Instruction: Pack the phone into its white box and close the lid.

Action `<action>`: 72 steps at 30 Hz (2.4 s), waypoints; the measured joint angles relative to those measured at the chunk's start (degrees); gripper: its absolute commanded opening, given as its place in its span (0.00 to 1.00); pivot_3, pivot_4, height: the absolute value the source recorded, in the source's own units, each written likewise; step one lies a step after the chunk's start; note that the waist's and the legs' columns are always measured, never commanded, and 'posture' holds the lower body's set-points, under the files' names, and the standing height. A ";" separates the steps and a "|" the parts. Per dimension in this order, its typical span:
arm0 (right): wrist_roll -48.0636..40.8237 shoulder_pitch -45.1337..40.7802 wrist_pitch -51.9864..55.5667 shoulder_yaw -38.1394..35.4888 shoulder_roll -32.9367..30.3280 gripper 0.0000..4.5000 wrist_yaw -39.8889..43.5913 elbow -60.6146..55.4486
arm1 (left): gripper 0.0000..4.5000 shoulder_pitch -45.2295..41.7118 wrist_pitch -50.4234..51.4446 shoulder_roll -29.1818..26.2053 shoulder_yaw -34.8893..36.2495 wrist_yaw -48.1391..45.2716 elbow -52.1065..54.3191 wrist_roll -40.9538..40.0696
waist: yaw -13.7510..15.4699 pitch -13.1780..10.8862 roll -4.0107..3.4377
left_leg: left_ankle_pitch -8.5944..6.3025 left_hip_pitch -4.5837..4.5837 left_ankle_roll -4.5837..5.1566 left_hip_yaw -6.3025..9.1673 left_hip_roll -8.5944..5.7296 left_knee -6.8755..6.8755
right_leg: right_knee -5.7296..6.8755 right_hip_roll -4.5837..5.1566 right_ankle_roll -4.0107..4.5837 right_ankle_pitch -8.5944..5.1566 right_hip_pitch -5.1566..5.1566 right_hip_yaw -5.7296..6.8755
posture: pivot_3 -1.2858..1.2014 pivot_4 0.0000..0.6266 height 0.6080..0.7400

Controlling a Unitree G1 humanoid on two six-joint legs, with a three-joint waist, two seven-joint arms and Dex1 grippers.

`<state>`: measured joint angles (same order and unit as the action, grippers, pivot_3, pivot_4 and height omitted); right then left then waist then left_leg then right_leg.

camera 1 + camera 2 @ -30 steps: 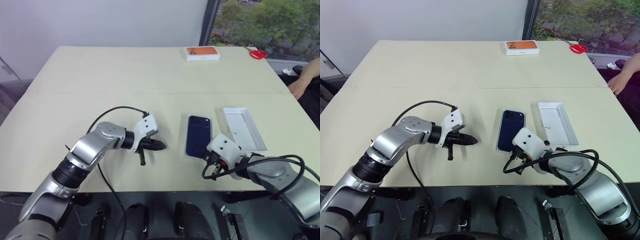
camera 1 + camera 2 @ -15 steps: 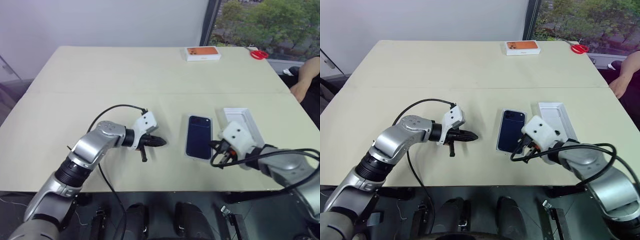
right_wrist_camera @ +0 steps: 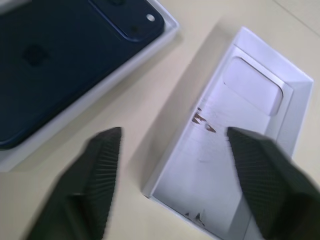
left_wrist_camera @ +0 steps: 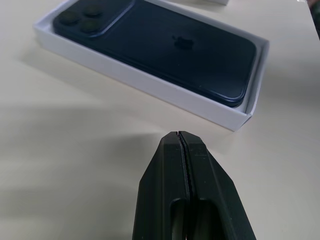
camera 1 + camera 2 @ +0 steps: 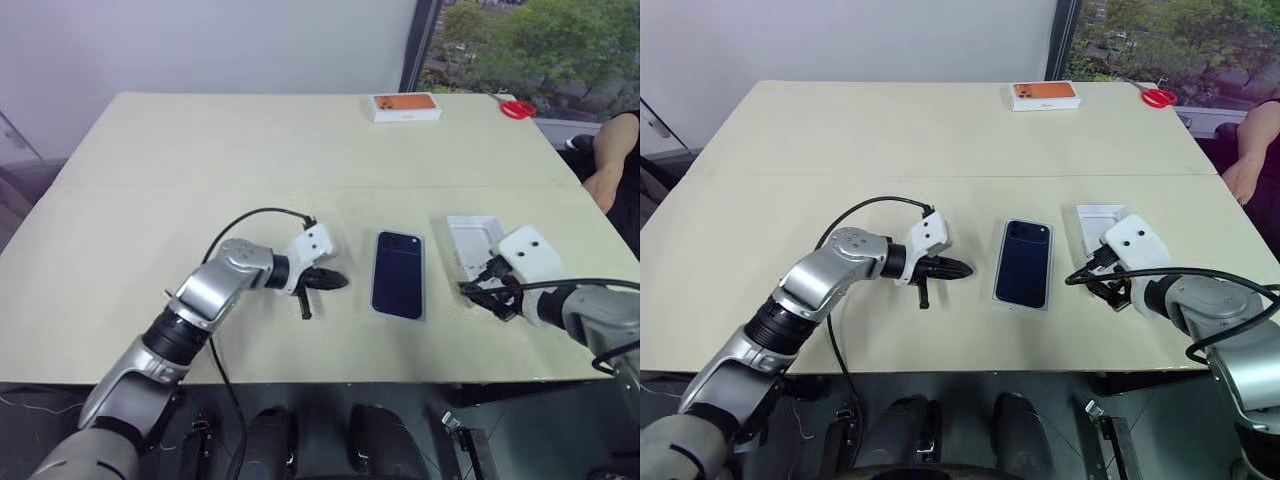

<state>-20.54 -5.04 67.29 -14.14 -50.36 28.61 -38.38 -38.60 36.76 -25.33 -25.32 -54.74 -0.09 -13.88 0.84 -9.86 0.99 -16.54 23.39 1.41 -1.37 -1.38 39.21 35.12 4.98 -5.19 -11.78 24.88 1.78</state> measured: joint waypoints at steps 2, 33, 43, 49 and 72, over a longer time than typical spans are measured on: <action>-0.07 -0.47 0.75 -0.15 0.34 0.73 -0.31 0.38 | 0.00 -0.59 -0.82 0.85 -0.45 -0.35 -1.10 0.91 | -0.01 0.00 0.00 | 0.00 0.00 0.00 0.00 0.00 0.00 | 0.01 0.00 -0.01 0.00 0.00 0.00 | 0.52 0.24 1.00; -1.19 -21.88 24.83 -1.92 15.87 0.09 -15.42 19.15 | 0.00 -1.86 -7.22 4.97 -0.71 -6.47 -6.45 7.34 | -0.33 0.05 -0.11 | -0.06 -0.02 0.11 -0.05 0.01 0.01 | 0.09 0.05 -0.02 0.04 0.04 0.00 | 0.52 0.24 1.00; -2.25 -22.26 24.83 -1.83 16.23 0.01 -16.27 20.57 | 0.00 0.72 -5.68 -0.02 4.76 -7.21 -4.17 4.43 | -0.21 0.05 -0.13 | -0.06 -0.02 0.11 -0.06 0.00 0.02 | 0.07 0.05 -0.02 0.04 0.02 0.00 | 0.52 0.24 1.00; -5.30 -22.51 24.83 -1.01 13.59 0.01 -16.36 20.82 | 0.00 1.65 -5.64 -0.23 4.95 -6.58 -4.16 4.31 | -0.23 0.03 -0.15 | -0.06 -0.02 0.11 -0.06 0.00 0.01 | 0.08 0.05 -0.02 0.04 0.03 -0.01 | 0.52 0.24 1.00; -11.34 -25.24 24.83 3.33 9.84 0.34 -18.59 28.23 | 0.00 4.46 -5.53 -1.74 4.89 -10.78 0.73 0.65 | -0.29 0.03 -0.14 | -0.06 -0.02 0.12 -0.06 0.03 0.01 | 0.07 0.05 -0.01 0.03 0.02 -0.03 | 0.52 0.24 1.00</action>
<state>-31.88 -30.28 92.12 -10.80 -40.52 10.02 -10.15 -34.14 31.23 -27.07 -20.43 -65.53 0.64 -13.23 0.55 -9.83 0.85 -16.61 23.37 1.52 -1.43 -1.35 39.22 35.18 5.03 -5.21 -11.75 24.90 1.75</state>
